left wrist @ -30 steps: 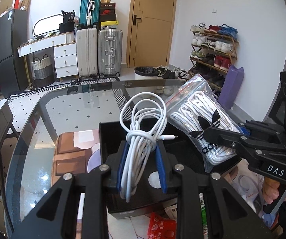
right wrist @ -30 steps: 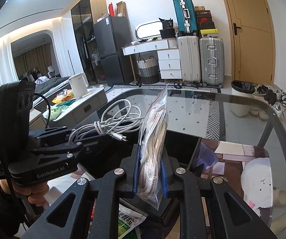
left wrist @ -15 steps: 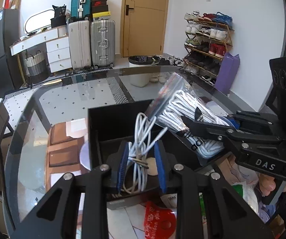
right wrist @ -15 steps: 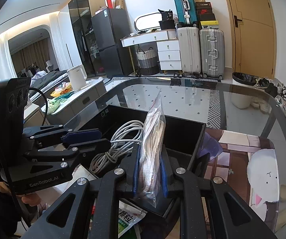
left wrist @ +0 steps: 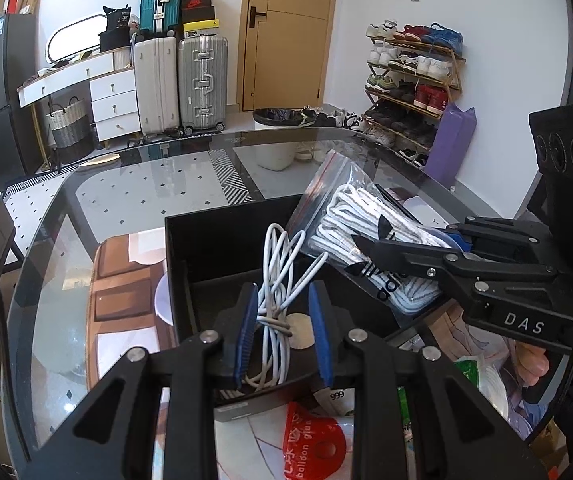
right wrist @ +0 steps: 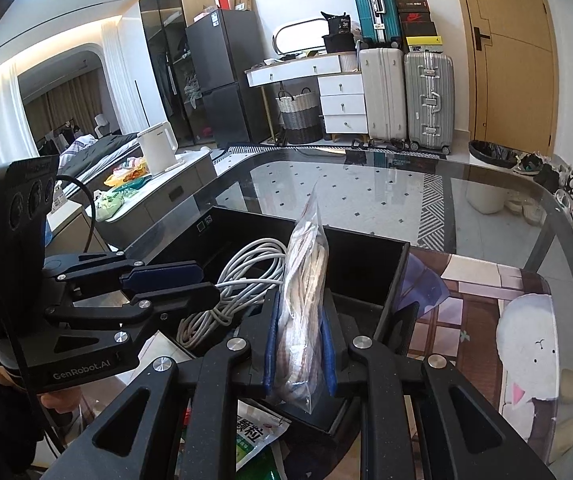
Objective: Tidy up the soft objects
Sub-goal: 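Lower the cable into the box and open the left tool while the right tool releases the bag inside, then withdraw both tools from the box back toward the pile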
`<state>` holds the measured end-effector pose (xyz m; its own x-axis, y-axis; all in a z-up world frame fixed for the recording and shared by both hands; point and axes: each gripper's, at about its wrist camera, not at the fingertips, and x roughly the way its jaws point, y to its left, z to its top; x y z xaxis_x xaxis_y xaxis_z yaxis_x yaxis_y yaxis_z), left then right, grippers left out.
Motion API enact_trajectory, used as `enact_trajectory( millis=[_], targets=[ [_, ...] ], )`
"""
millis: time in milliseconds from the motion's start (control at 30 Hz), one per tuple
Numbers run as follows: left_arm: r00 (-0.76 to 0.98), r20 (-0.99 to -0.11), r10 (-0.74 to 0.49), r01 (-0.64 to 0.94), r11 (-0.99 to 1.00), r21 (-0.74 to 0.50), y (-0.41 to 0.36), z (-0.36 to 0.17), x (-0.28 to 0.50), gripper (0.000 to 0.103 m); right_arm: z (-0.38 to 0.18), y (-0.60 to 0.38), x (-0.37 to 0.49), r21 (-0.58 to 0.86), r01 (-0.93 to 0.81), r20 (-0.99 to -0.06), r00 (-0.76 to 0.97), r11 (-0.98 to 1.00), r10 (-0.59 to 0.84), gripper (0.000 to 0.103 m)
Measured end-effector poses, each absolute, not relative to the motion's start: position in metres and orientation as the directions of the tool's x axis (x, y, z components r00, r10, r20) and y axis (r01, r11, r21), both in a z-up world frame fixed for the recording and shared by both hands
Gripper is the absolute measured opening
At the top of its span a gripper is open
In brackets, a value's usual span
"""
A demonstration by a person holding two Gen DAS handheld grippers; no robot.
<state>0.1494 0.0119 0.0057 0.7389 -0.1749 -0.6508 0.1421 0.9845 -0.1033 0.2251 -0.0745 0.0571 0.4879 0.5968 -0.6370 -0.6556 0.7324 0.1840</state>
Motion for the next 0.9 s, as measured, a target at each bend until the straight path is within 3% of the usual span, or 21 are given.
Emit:
enact_trajectory(
  millis=[167,267,333,400,467,533,567,633,667,700,767,900],
  targets=[
    [0.743,-0.648,-0.167,0.142,0.986,-0.092,0.011,0.006,0.148,0.026,0.058,-0.071,0.222,0.141,-0.664,-0.648,0.498,0.734,0.576,0.020],
    [0.746,-0.647,-0.157,0.141,0.987,-0.077,0.012,0.008,0.148,0.027,0.062,-0.069,0.216,0.092,-0.682,-0.643,0.515,0.725,0.567,0.036],
    [0.759,-0.635,-0.144,0.135,0.989,-0.063,0.012,0.012,0.145,0.032,0.070,-0.069,0.211,0.055,-0.686,-0.627,0.542,0.726,0.560,0.045],
    [0.772,-0.622,-0.134,0.127,0.990,-0.057,0.013,0.018,0.141,0.051,0.076,-0.072,0.205,0.029,-0.678,-0.616,0.566,0.734,0.548,0.051],
    [0.786,-0.606,-0.126,0.119,0.991,-0.052,0.015,0.023,0.137,0.054,0.083,-0.078,0.200,0.015,-0.669,-0.604,0.586,0.743,0.540,0.065],
    [0.792,-0.599,-0.116,0.113,0.993,-0.044,0.016,0.028,0.133,0.055,0.088,-0.086,0.194,0.027,-0.666,-0.596,0.588,0.745,0.547,0.092],
    [0.795,-0.597,-0.107,0.104,0.994,-0.040,0.017,0.030,0.131,0.055,0.091,-0.091,0.191,0.039,-0.668,-0.590,0.585,0.743,0.557,0.096],
    [0.800,-0.593,-0.095,0.093,0.995,-0.034,0.020,0.033,0.126,0.058,0.094,-0.099,0.182,0.051,-0.670,-0.583,0.582,0.741,0.567,0.099],
    [0.803,-0.589,-0.093,0.090,0.995,-0.035,0.021,0.035,0.122,0.064,0.094,-0.102,0.178,0.050,-0.667,-0.587,0.582,0.743,0.563,0.099],
    [0.807,-0.584,-0.089,0.084,0.996,-0.037,0.023,0.036,0.119,0.079,0.095,-0.104,0.173,0.047,-0.664,-0.592,0.583,0.746,0.556,0.102],
    [0.823,-0.562,-0.075,0.063,0.997,-0.041,0.026,0.041,0.111,0.091,0.093,-0.109,0.164,0.055,-0.664,-0.602,0.574,0.746,0.555,0.102],
    [0.830,-0.555,-0.062,0.037,0.998,-0.056,0.031,0.044,0.103,0.099,0.086,-0.115,0.149,0.086,-0.656,-0.613,0.558,0.750,0.559,0.102]
  ],
)
